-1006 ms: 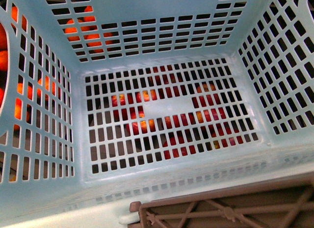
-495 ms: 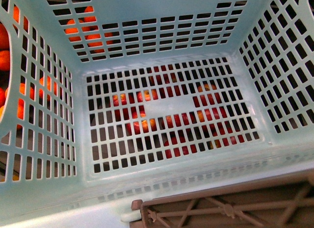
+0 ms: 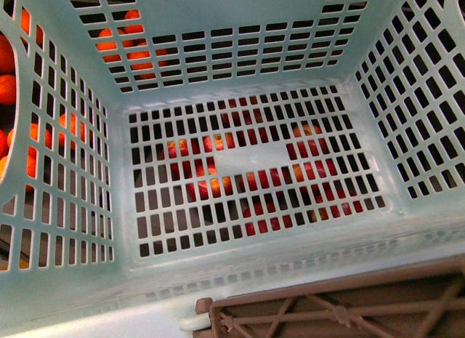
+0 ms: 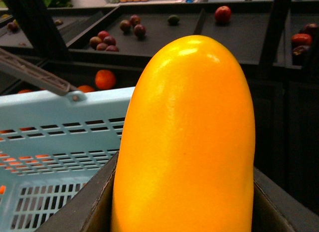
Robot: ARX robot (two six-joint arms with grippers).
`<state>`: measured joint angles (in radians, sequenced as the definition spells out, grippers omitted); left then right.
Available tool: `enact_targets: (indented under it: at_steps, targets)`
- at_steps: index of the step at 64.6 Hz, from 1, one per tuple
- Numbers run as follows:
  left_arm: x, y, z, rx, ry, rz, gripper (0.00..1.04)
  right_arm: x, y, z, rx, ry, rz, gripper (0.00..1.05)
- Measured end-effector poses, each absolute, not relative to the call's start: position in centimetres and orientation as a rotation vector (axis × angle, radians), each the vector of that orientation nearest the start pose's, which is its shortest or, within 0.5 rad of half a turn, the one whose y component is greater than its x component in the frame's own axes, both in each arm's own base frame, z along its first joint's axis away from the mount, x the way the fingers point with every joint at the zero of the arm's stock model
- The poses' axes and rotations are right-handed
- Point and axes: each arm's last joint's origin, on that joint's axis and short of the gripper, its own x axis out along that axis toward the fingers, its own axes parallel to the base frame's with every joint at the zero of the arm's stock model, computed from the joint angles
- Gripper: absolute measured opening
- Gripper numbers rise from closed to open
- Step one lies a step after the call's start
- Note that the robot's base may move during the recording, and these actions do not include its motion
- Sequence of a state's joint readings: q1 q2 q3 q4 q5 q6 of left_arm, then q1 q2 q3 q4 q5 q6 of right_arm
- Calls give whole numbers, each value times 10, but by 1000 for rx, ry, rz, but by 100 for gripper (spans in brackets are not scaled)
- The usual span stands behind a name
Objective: Pick mango and avocado into basket
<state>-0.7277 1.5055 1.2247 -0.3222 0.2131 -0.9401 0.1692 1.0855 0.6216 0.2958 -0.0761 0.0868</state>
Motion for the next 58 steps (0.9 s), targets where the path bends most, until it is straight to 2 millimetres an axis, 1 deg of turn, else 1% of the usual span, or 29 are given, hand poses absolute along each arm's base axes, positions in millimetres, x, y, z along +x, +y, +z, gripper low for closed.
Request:
enact_targets:
  at_steps: [3,11,21,29,32,33,37,38,41,42,49,51,53,58]
  targets:
    - [245,-227,302,-684,972,-550,13,237,52,260,59,191,248,55]
    - [245,-227,302,-684,972,-549,13,238,64,255,39,205,277,55]
    - [245,-227,302,-684,971,-549,13,235,74,249,28,221,311,55]
    - [245,-227,302,-684,972,-550,13,233,76,243,21,243,317,55]
    - [245,-227,302,-685,972,-550,13,232,76,241,17,249,317,60]
    - [245,-227,302,-685,972,-550,13,231,76,240,16,255,316,64]
    - [245,-227,302,-684,972,-550,13,231,76,238,15,262,316,71]
    - [245,-227,302,-684,972,-550,13,230,76,237,15,265,314,74]
    - [245,-227,302,-684,972,-550,13,230,76,236,14,268,313,79]
    - [245,-227,302,-684,972,-549,13,229,76,236,15,269,313,83]
    - [245,-227,302,-682,971,-550,13,227,72,236,26,268,293,97]
    - [245,-227,301,-682,978,-554,13,227,71,237,34,265,287,98]
    - [246,-227,300,-684,984,-549,13,225,67,240,45,253,259,96]
    - [246,-227,300,-680,976,-539,13,219,49,249,81,199,122,96]
